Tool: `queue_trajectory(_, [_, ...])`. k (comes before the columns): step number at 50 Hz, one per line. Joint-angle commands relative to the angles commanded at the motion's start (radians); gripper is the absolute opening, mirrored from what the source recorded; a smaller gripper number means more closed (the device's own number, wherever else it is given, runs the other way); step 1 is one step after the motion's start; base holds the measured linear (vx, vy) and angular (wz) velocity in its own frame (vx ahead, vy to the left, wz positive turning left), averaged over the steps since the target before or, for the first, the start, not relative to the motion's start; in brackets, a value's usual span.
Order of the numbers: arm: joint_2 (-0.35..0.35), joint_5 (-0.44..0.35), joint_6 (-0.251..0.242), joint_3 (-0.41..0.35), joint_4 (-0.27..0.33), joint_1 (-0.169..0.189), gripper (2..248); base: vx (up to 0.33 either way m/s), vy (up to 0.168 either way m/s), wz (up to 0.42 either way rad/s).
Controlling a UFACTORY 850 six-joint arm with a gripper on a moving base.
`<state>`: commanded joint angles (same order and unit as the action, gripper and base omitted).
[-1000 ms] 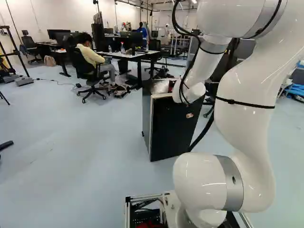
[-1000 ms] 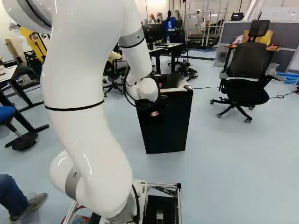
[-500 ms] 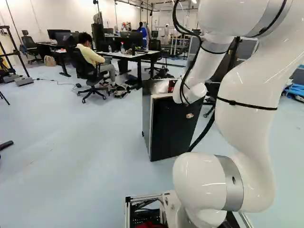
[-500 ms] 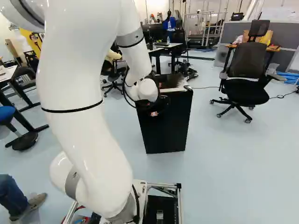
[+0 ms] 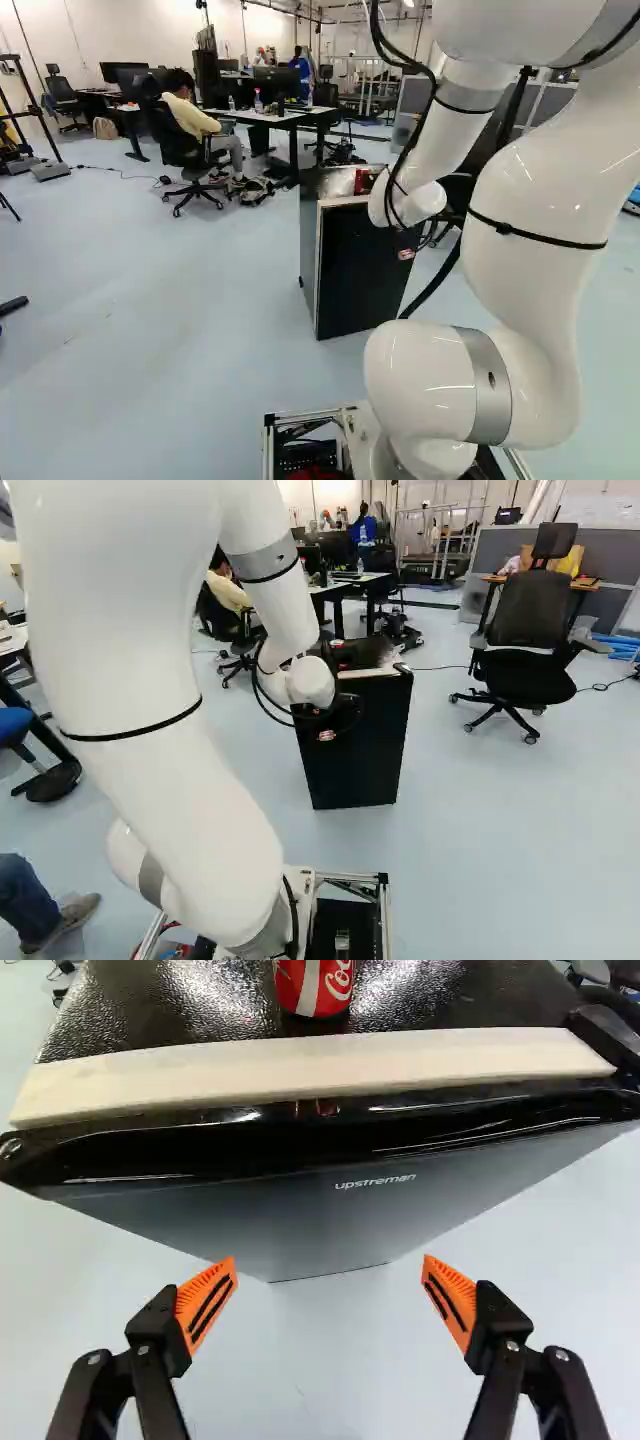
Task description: Grab a drink from the fridge
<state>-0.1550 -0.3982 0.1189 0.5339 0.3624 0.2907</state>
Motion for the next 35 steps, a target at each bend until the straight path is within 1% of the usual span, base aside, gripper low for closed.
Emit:
queue_trajectory(12, [0.054, -0.063, 0.000, -0.061, 0.000, 0.013, 247, 0.000, 0.000, 0.000])
queue_trajectory(35, [0.160, -0.221, 0.000, -0.173, 0.000, 0.039, 247, 0.000, 0.000, 0.000])
